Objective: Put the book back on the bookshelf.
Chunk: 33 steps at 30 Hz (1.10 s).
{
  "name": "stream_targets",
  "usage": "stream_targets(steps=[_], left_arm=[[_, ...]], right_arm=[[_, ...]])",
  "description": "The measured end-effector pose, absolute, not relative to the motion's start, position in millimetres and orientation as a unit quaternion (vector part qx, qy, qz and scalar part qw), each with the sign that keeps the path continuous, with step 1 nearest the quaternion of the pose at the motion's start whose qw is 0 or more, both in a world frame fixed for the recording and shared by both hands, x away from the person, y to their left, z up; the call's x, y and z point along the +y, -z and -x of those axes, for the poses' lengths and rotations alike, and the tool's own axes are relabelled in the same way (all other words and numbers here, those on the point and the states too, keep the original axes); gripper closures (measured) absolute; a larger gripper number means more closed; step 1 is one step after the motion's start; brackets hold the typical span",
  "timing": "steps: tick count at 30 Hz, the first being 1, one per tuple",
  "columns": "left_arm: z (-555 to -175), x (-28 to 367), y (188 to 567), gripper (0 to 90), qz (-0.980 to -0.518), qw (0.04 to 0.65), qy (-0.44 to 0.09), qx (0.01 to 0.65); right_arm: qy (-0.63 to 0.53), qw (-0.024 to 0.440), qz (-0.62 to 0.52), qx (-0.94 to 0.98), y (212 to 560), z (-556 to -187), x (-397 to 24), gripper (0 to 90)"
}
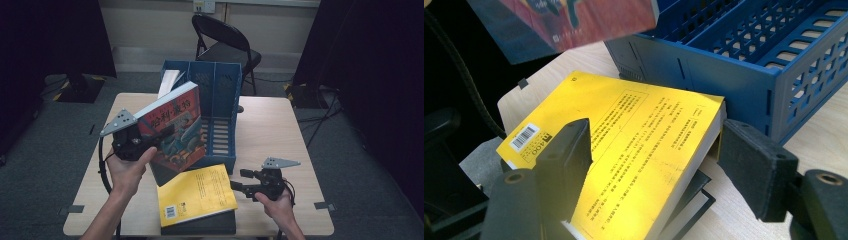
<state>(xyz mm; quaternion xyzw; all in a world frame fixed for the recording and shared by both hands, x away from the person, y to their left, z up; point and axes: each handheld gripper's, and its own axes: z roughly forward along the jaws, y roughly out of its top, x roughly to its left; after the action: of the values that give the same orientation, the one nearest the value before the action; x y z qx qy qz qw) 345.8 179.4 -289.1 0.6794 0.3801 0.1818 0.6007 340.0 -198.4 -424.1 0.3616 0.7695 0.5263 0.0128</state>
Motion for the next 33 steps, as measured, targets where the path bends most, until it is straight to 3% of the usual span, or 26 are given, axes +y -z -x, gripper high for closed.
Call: stream_targets(steps=[13, 33], left_arm=[[-369.8, 164.2, 275.0, 74.6, -0.683, 0.587, -0.200, 0.386], [-407.6, 143.9, 285.7, 74.6, -0.659, 0.565, -0.232, 0.439]], right_arm=[[-0.517, 0.010, -0.355, 0.779, 426.4, -339.9, -194.4, 29.1], [-0.514, 0.005, -0.354, 0.781, 428.3, -339.7, -195.2, 29.1]])
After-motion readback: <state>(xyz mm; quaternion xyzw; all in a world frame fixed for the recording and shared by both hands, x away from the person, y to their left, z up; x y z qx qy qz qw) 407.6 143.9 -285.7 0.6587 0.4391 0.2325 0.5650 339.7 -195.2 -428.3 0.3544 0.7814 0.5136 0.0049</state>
